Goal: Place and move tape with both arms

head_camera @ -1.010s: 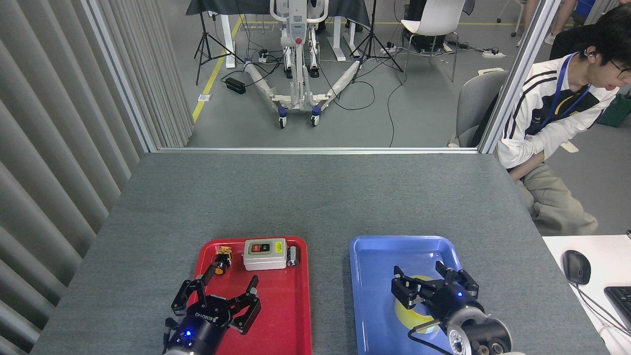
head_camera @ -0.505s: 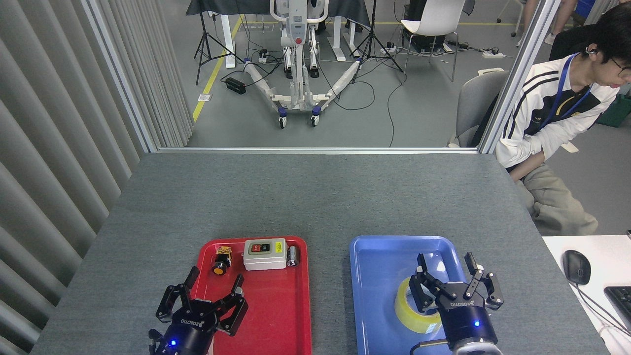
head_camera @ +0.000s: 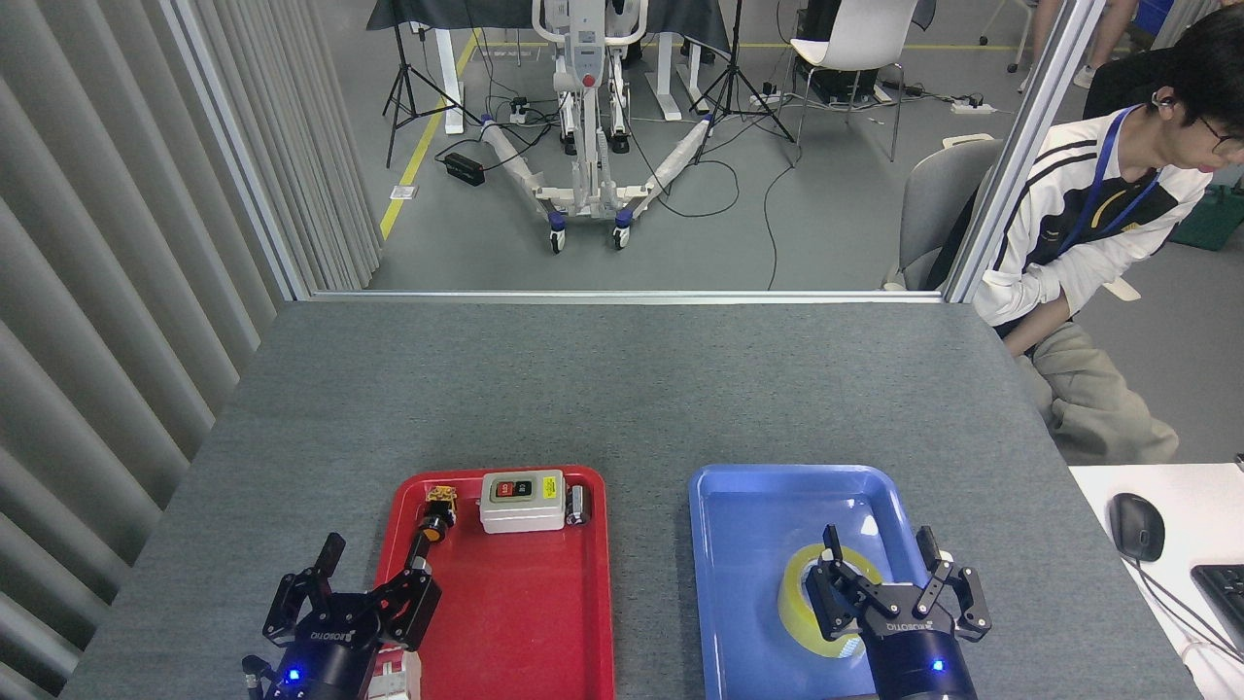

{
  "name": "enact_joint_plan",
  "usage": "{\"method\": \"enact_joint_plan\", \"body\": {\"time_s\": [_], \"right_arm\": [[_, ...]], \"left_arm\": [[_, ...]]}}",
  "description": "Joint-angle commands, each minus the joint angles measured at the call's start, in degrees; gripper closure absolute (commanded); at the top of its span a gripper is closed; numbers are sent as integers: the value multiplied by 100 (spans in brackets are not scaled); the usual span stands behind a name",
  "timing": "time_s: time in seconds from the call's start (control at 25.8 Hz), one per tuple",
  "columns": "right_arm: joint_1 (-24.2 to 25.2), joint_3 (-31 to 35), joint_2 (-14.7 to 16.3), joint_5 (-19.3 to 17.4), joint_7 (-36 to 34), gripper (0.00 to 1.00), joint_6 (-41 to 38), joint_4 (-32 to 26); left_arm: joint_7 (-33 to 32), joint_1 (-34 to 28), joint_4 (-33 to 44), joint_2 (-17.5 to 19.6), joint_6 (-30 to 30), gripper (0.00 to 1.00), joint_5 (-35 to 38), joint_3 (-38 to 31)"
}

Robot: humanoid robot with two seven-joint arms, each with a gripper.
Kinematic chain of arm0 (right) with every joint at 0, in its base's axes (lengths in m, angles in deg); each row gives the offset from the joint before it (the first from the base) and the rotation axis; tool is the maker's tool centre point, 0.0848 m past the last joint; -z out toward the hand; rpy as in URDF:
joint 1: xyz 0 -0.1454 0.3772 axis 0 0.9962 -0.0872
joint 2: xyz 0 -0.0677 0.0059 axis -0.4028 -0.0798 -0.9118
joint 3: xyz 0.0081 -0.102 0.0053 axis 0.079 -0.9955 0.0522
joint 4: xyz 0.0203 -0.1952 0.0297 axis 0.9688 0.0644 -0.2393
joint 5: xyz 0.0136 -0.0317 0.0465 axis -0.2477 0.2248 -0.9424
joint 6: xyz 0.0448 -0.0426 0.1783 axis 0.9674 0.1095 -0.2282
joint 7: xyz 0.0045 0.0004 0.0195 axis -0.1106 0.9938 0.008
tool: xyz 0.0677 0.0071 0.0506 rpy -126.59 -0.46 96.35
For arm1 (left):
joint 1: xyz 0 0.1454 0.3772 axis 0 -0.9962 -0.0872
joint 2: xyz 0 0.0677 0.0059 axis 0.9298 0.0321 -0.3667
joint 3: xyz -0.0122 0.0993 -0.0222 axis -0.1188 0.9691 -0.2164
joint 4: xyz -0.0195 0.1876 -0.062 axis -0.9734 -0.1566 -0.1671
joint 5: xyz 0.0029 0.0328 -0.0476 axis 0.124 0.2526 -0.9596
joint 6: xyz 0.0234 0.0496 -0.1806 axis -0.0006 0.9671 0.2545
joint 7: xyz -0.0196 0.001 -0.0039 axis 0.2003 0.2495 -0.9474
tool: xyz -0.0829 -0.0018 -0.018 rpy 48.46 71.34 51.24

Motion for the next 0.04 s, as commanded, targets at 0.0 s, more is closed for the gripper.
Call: {"method": "enact_joint_plan", "body": {"time_s": [0.0], "right_arm": [[42,-6,-29,-2,20,0,-13,-1]], "left_arm": [[54,0,13,44,-6,0,33,-97]]}}
